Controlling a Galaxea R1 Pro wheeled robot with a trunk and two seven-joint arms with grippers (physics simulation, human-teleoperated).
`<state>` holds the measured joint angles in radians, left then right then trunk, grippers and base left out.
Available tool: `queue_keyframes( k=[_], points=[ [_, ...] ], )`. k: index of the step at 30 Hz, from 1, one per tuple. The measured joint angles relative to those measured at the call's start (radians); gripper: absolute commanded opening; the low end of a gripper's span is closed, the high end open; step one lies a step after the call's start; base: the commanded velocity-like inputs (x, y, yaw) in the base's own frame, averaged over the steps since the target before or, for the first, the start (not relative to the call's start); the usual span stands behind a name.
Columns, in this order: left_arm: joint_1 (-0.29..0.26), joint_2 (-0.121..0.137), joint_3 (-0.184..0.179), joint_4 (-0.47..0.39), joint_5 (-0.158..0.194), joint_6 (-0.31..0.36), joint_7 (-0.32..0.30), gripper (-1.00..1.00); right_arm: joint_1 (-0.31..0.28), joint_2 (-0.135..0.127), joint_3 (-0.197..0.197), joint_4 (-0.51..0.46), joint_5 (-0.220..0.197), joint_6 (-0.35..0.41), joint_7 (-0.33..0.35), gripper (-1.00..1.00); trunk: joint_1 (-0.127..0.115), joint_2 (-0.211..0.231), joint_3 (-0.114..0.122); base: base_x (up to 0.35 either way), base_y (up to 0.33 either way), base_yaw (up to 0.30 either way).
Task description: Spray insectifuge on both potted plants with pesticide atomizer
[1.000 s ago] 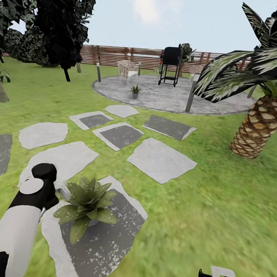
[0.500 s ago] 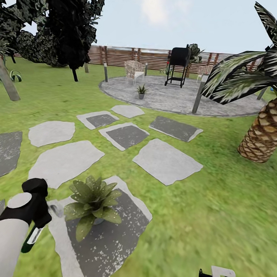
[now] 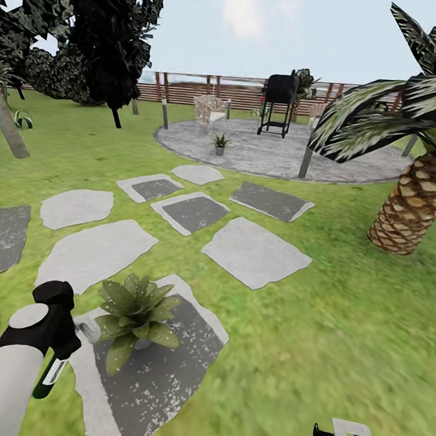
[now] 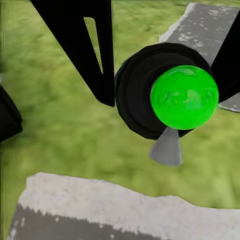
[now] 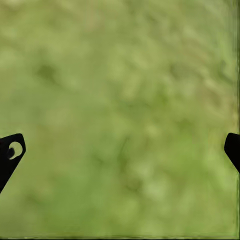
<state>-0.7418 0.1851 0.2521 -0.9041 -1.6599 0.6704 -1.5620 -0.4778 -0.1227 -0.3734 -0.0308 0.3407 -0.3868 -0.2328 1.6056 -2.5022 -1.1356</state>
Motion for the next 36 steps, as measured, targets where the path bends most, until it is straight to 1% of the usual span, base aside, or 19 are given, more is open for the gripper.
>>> queue_keyframes(
  k=[6,13,16,20,23,27,29,30,31,32,34,36],
  points=[
    [0.000,-0.002,0.000,0.001,0.000,0.002,0.000,-1.00,0.000,0.000,0.000,0.000,0.000,0.000,-0.001,1.00,0.000,0.000,0.000,-0.194,-0.222,0.000],
    [0.001,0.002,0.005,0.003,0.000,0.003,0.000,-1.00,0.000,0.000,0.000,0.000,0.000,0.000,0.000,1.00,-0.001,0.000,0.000,0.062,-0.254,0.000],
    [0.027,0.003,0.047,0.003,0.000,0.003,0.000,-1.00,0.000,0.001,0.000,0.000,0.000,0.000,0.000,1.00,-0.001,0.000,0.000,0.077,-0.039,0.003],
    [0.038,0.005,0.079,0.003,0.000,0.002,0.006,-1.00,0.000,0.002,0.001,0.000,0.000,0.000,-0.001,1.00,0.000,0.000,0.000,0.010,-0.005,0.194],
    [0.039,0.006,0.086,0.003,0.000,0.002,0.009,-1.00,0.000,0.002,0.000,0.000,-0.001,0.000,-0.001,1.00,0.000,0.000,0.000,0.001,0.000,0.271],
    [0.062,0.000,0.087,0.003,0.002,0.003,0.016,-1.00,0.000,0.002,0.000,0.000,0.000,0.000,-0.001,1.00,0.000,0.000,0.000,0.000,0.000,0.276],
    [0.074,-0.008,0.087,0.003,0.038,0.003,0.050,-1.00,0.000,0.003,0.001,0.000,0.000,0.000,0.000,1.00,0.000,0.000,0.000,0.000,0.000,0.195],
    [0.076,-0.018,0.087,0.003,0.064,0.004,0.085,-1.00,0.000,0.003,0.001,0.000,-0.001,0.000,0.000,1.00,0.000,0.000,0.000,0.000,0.000,0.092],
    [0.077,-0.026,0.087,0.003,0.078,0.004,0.112,-1.00,0.000,0.003,0.000,0.000,-0.001,0.000,0.000,1.00,0.000,0.000,0.000,0.000,0.000,0.047],
    [0.078,-0.042,0.086,0.003,0.094,0.003,0.154,-1.00,0.000,0.003,0.000,0.000,-0.001,0.000,0.001,1.00,0.000,0.000,0.000,0.000,0.000,0.024],
    [0.078,-0.082,0.085,0.000,0.107,0.004,0.211,-1.00,0.000,0.003,0.001,0.000,0.000,0.000,0.002,1.00,0.000,0.000,0.000,0.000,0.000,0.008],
    [0.078,-0.099,0.083,-0.006,0.110,0.004,0.222,-1.00,0.000,0.002,0.001,0.000,0.000,0.000,0.002,1.00,0.000,0.000,0.000,0.000,0.000,0.003]
  ],
)
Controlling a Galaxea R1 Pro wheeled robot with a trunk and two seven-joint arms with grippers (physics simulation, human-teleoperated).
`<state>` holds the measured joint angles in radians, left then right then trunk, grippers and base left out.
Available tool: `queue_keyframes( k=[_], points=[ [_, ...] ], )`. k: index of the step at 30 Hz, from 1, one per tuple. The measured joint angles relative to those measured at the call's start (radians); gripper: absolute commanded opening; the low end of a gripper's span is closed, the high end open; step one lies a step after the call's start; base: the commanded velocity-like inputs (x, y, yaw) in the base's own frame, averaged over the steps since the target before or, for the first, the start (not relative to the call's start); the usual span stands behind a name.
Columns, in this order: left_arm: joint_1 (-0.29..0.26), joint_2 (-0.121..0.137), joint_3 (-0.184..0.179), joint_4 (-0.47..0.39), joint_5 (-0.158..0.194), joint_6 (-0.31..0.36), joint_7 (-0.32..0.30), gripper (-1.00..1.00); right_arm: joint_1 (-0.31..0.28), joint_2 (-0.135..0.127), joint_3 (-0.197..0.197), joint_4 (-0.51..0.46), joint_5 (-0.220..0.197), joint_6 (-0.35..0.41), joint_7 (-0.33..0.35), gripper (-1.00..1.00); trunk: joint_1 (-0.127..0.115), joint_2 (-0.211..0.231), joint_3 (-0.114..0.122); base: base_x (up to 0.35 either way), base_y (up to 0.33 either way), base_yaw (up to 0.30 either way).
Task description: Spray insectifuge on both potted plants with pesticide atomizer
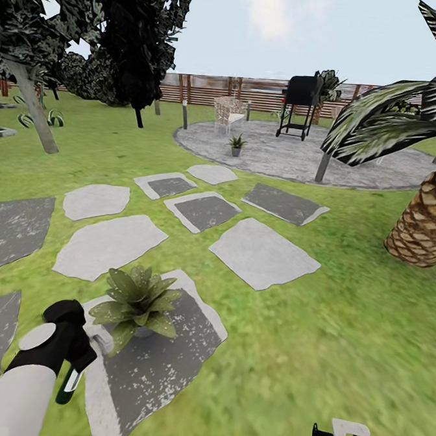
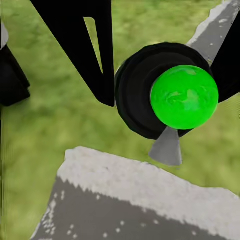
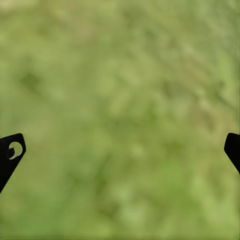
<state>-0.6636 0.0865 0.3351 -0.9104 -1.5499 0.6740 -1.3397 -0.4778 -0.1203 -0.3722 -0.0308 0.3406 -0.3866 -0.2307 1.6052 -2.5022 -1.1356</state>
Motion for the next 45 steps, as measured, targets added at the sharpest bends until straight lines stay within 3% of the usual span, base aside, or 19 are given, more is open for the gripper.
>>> queue_keyframes(
  k=[6,7,9,10,30,34,36,38,40,42,45],
  points=[
    [0.001,-0.012,0.005,0.006,0.003,0.000,0.009,-1.00,0.000,-0.001,-0.001,0.000,0.000,-0.001,-0.001,1.00,0.000,0.000,0.000,0.000,0.000,0.000],
    [0.002,-0.010,0.007,0.007,0.024,0.000,0.016,-1.00,0.000,-0.001,-0.001,0.000,0.000,0.000,-0.001,1.00,0.000,0.000,0.000,0.000,0.000,0.000],
    [0.003,0.003,0.060,-0.001,0.163,-0.009,0.043,-1.00,0.000,-0.001,-0.001,0.000,0.000,0.000,-0.001,1.00,0.000,0.000,0.000,-0.030,-0.007,0.000],
    [0.003,0.004,0.084,-0.001,0.203,-0.012,0.131,-1.00,0.000,-0.001,-0.001,0.000,0.000,0.000,-0.001,1.00,0.000,0.000,0.000,-0.153,-0.049,0.000],
    [0.005,0.000,0.087,0.000,0.211,-0.013,0.154,-1.00,0.000,-0.002,-0.001,-0.002,0.000,0.000,0.000,1.00,0.001,0.000,0.000,-0.325,-0.031,0.000],
    [0.022,-0.006,0.088,0.018,0.211,-0.120,0.147,-1.00,0.000,-0.002,0.003,-0.011,0.006,0.000,0.003,1.00,0.000,0.000,0.000,-0.056,-0.010,0.000],
    [0.038,-0.014,0.085,0.082,0.213,-0.184,0.148,-1.00,0.000,-0.006,0.030,-0.046,0.047,0.000,0.004,1.00,0.000,0.000,0.000,-0.009,-0.002,0.000],
    [0.045,-0.026,0.087,0.173,0.227,-0.323,0.156,-1.00,0.000,-0.008,0.070,-0.133,0.112,0.002,0.006,1.00,0.000,0.000,0.000,-0.003,-0.001,0.000],
    [0.048,-0.028,0.094,0.229,0.269,-0.525,0.182,-1.00,0.000,-0.006,0.096,-0.207,0.170,0.004,0.038,1.00,0.000,0.000,0.000,0.000,0.000,0.000],
    [0.049,-0.026,0.092,0.246,0.332,-0.616,0.219,-1.00,0.000,-0.005,0.103,-0.240,0.207,0.005,0.143,1.00,0.000,0.000,0.000,0.000,0.000,0.000],
    [0.044,-0.035,0.084,0.275,0.410,-0.655,0.329,-1.00,-0.001,-0.006,0.108,-0.354,0.275,0.008,0.422,1.00,0.000,0.000,0.000,0.000,0.000,0.000]
  ],
)
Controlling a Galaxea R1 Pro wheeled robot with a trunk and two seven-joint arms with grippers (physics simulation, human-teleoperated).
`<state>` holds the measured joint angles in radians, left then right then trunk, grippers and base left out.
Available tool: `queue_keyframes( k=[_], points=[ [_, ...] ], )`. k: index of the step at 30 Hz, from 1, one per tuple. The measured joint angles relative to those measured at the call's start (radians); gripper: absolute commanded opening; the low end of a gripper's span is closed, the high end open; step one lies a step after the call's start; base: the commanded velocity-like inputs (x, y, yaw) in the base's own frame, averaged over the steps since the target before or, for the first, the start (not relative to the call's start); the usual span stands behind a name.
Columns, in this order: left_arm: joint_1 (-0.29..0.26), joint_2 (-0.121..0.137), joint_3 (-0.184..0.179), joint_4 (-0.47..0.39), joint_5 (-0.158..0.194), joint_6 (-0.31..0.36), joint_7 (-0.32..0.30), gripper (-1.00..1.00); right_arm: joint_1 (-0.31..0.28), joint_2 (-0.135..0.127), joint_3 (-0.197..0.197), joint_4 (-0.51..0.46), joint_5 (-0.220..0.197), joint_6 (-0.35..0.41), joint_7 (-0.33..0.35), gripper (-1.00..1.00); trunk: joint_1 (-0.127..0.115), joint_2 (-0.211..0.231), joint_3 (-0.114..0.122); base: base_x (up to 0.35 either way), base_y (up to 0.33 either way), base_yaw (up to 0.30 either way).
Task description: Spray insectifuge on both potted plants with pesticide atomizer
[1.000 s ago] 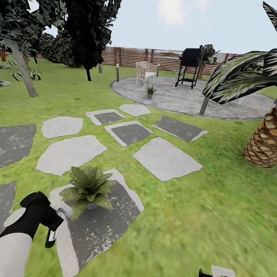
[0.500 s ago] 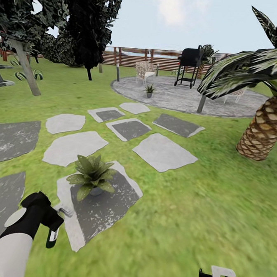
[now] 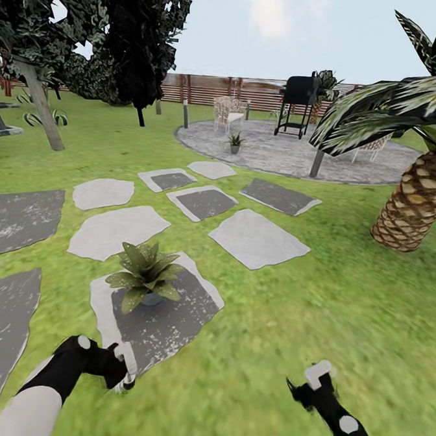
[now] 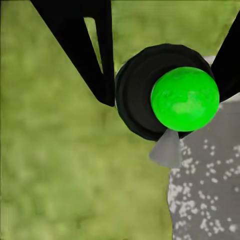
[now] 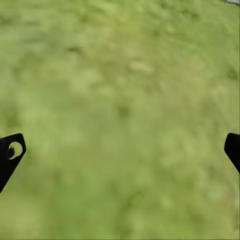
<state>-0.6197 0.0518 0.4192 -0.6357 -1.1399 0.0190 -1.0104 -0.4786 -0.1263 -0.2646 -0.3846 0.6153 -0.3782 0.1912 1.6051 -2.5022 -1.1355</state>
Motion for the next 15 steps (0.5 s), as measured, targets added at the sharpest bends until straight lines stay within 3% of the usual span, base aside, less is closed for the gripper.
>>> queue_keyframes(
  k=[2,3,5,7,12,15],
  points=[
    [-0.009,-0.025,-0.038,0.031,0.008,-0.013,0.030,-1.00,-0.007,0.000,0.000,-0.070,0.031,0.002,0.195,1.00,0.000,0.000,0.000,0.000,0.000,0.000],
    [-0.011,-0.029,-0.062,0.034,0.009,-0.020,0.031,-1.00,-0.012,0.001,0.000,-0.084,0.039,0.003,0.249,1.00,0.000,0.000,0.000,0.000,0.000,0.000],
    [-0.013,-0.037,-0.158,0.039,0.016,-0.039,0.017,-1.00,-0.029,0.007,0.000,-0.132,0.050,0.005,0.405,1.00,0.000,0.000,0.000,0.000,0.000,0.000],
    [-0.015,-0.042,-0.227,0.040,0.018,-0.045,-0.046,-1.00,-0.036,0.012,-0.002,-0.177,0.054,0.005,0.518,1.00,0.000,0.000,0.000,0.000,0.000,0.000],
    [-0.005,-0.050,-0.232,0.037,0.007,-0.025,-0.098,-1.00,-0.038,0.036,-0.002,-0.188,0.048,0.005,0.566,1.00,0.000,0.000,0.000,0.000,0.000,0.000],
    [0.007,-0.064,-0.235,0.052,0.026,-0.037,-0.094,-1.00,-0.038,0.053,0.011,-0.193,0.051,0.006,0.581,1.00,0.000,0.000,0.000,0.000,0.000,0.000]
  ],
)
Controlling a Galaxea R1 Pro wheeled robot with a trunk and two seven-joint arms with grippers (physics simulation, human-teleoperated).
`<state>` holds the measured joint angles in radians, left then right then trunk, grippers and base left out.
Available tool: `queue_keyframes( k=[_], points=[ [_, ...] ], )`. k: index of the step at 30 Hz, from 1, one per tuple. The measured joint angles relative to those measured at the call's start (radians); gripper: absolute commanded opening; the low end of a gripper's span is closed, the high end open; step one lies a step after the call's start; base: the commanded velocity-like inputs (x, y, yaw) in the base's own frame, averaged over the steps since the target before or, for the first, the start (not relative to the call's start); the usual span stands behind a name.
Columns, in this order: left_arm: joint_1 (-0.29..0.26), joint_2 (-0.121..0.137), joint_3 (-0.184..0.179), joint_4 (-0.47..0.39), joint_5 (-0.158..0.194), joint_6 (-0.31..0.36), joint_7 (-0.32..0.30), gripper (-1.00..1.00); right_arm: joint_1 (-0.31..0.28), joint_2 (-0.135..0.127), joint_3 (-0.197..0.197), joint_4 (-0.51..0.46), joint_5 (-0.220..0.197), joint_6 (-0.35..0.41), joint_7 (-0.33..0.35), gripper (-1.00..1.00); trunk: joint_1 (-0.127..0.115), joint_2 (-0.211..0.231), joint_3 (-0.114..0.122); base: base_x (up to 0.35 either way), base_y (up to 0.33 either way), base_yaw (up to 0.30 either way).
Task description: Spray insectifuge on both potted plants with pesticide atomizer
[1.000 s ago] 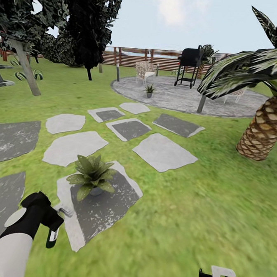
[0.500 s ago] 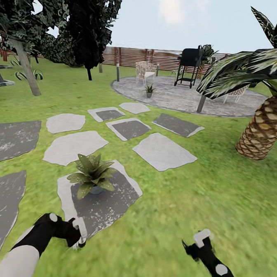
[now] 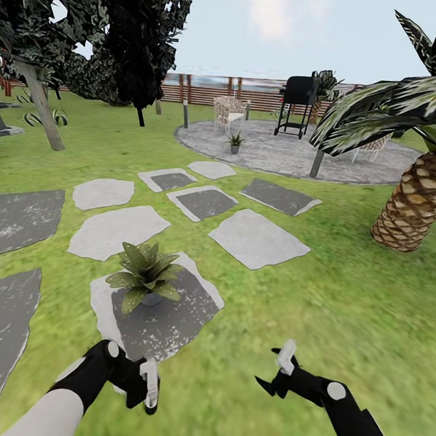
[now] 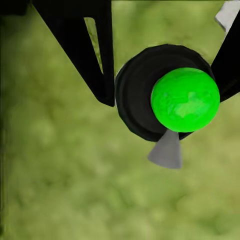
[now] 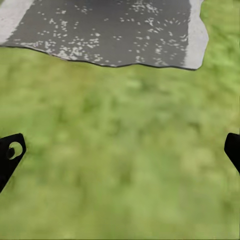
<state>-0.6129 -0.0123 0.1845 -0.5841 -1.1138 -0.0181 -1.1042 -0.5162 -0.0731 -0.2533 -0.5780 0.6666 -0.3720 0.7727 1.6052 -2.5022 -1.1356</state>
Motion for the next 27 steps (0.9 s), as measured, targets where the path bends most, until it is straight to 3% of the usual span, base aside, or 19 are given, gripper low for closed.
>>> queue_keyframes(
  k=[9,17,18,19,24,27],
  points=[
    [0.006,-0.005,-0.015,0.045,0.058,-0.036,0.025,-1.00,0.000,0.051,0.025,-0.001,0.003,0.002,0.051,1.00,0.000,0.000,0.000,0.000,0.000,0.000],
    [0.006,-0.007,-0.019,0.090,0.054,-0.068,0.056,-1.00,0.000,0.096,0.072,-0.001,0.002,0.003,0.094,1.00,0.000,0.000,0.000,0.000,0.000,0.000],
    [0.006,-0.007,-0.020,0.180,0.052,-0.158,0.203,-1.00,0.000,0.136,0.193,-0.001,0.005,0.002,0.132,1.00,0.000,0.000,0.000,0.000,0.000,0.000],
    [0.006,-0.008,-0.020,0.185,0.054,-0.180,0.210,-1.00,0.000,0.166,0.199,-0.001,0.003,0.001,0.134,-1.00,0.000,0.000,0.000,0.000,0.000,0.000],
    [0.006,-0.008,-0.020,0.185,0.053,-0.211,0.209,-1.00,0.000,0.172,0.200,-0.002,0.004,0.001,0.134,-1.00,0.000,0.000,0.000,0.000,0.000,0.000],
    [0.006,-0.009,-0.019,0.185,0.053,-0.214,0.210,-1.00,0.000,0.189,0.201,-0.005,0.004,0.001,0.134,-1.00,0.000,0.000,0.000,0.000,0.000,0.000]
  ],
)
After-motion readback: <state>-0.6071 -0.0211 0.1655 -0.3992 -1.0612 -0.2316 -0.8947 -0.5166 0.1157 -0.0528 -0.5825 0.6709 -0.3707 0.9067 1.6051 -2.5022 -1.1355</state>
